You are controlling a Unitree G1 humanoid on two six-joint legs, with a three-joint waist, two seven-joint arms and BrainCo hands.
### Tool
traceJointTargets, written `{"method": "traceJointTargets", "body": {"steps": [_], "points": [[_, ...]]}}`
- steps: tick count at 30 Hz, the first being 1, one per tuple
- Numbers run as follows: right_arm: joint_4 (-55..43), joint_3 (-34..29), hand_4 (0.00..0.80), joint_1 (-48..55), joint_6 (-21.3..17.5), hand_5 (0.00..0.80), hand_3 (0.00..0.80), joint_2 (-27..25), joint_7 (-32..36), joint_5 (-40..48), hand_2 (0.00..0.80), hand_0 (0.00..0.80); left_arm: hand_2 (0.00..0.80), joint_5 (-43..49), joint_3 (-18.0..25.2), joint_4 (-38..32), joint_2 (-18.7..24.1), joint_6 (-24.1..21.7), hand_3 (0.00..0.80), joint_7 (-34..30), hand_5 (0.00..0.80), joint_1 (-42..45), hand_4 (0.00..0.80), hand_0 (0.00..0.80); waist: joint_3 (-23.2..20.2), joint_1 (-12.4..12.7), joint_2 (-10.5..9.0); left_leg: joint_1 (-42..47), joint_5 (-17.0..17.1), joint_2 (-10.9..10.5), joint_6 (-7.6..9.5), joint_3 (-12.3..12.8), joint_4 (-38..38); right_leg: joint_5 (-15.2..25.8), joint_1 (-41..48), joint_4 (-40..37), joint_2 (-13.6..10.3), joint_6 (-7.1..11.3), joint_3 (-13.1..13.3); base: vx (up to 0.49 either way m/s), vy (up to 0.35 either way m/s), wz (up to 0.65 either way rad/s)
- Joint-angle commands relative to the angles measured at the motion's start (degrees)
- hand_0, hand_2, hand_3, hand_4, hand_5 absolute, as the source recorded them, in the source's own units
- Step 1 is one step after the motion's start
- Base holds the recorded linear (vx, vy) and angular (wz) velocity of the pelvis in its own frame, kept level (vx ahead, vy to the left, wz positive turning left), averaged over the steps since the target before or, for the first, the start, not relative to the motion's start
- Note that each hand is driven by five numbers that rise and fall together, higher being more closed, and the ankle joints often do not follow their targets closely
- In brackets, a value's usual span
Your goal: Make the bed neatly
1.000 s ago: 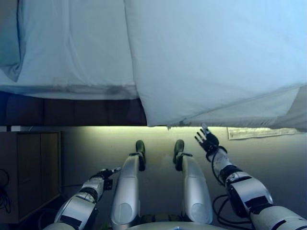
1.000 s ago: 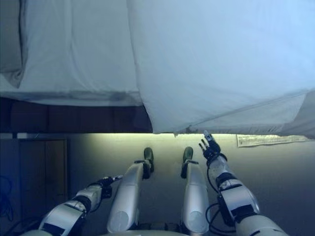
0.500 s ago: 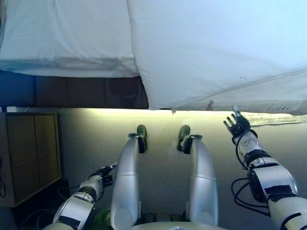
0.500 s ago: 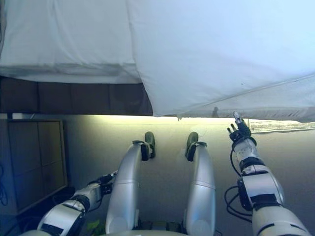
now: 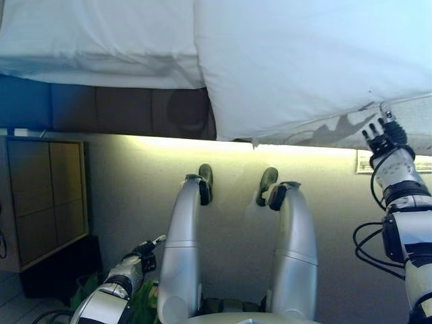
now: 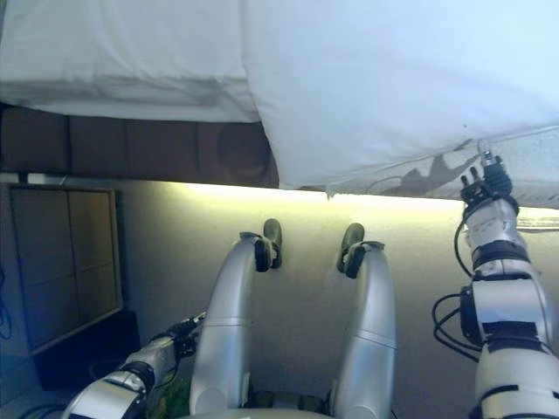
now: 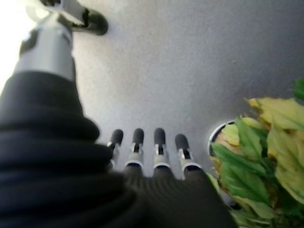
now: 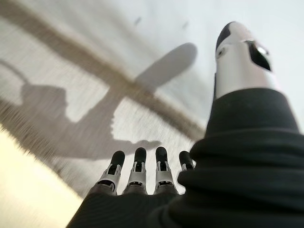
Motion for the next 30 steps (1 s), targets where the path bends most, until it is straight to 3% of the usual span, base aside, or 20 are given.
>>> {"method": "traceJointTargets", "body": {"steps": [1,13,21,22,23,25,30], "points": [[-3.6,-0.5,0.0,0.5,-0.4,0.0,0.0,-5.1,-0.2,-1.4,0.0,0.0,0.0,-2.7,-0.8,1.3,1.2,-0.3,0.0,-0.8,0.0,7.2,0.0,0.0,-0.9,0.1,1.56,2.3,-6.2,-0.9,1.32,-2.4,1.5,-2.7,1.9,0.8,-1.5,-0.35,2.0,0.031,-0.042,0.02],[-4.0,2.9,0.0,-8.6,1.9,0.0,0.0,-9.9,3.1,-0.3,0.0,0.0,0.0,-0.4,0.6,-1.1,2.4,-0.3,0.0,-2.9,0.0,12.5,0.0,0.0,-0.5,1.6,2.54,1.4,-6.7,-0.3,0.96,-3.2,7.1,-5.9,1.6,6.8,-2.4,-1.61,1.4,0.036,-0.026,0.04],[-8.7,4.7,0.0,-10.2,2.8,0.0,0.0,-9.5,8.4,-2.9,0.0,0.0,0.0,2.4,0.0,-3.8,3.1,-1.1,0.0,-4.5,0.0,15.0,0.0,0.0,-0.5,1.7,2.55,4.0,-7.0,0.5,0.68,-2.9,7.5,-6.0,4.4,6.8,-2.6,-1.72,1.5,0.007,0.009,0.02],[-8.9,4.8,0.157,-9.7,3.2,0.157,0.157,-9.4,8.8,-3.6,0.157,0.157,0.0,2.6,-0.2,-3.9,3.0,-1.2,0.0,-4.5,0.0,15.2,0.0,0.0,-0.5,1.7,2.44,4.7,-6.8,0.7,0.65,-2.8,7.2,-5.8,5.1,6.5,-2.6,-1.71,1.4,0.04,0.045,-0.07],[-9.0,4.7,0.405,-9.2,3.7,0.405,0.405,-9.3,9.1,-4.3,0.405,0.405,0.0,2.6,-0.4,-3.9,3.0,-1.5,0.0,-4.6,0.0,15.5,0.0,0.0,-0.5,1.7,2.38,5.4,-6.6,0.8,0.61,-2.8,6.9,-5.7,5.7,6.3,-2.7,-1.71,1.3,0.05,0.055,-0.28],[-9.1,4.5,0.8,-8.0,4.4,0.8,0.8,-9.3,9.6,-5.3,0.8,0.8,0.0,2.9,-0.6,-3.9,2.9,-1.9,0.0,-4.6,0.0,16.1,0.0,0.0,-0.8,1.5,2.13,7.1,-6.1,1.0,0.59,-2.6,6.1,-5.1,7.4,5.4,-2.6,-1.66,1.3,0.051,0.061,-0.2],[-8.2,3.3,0.8,-5.3,5.7,0.8,0.8,-8.3,12.0,-6.7,0.8,0.8,0.0,3.1,-1.3,-3.0,2.9,-2.5,0.0,-4.6,0.0,16.8,0.0,0.0,-2.2,1.4,1.48,12.6,-3.6,1.6,0.0,-2.2,1.1,-3.5,12.7,0.6,-2.4,-0.87,1.1,0.041,0.062,0.07]]}}
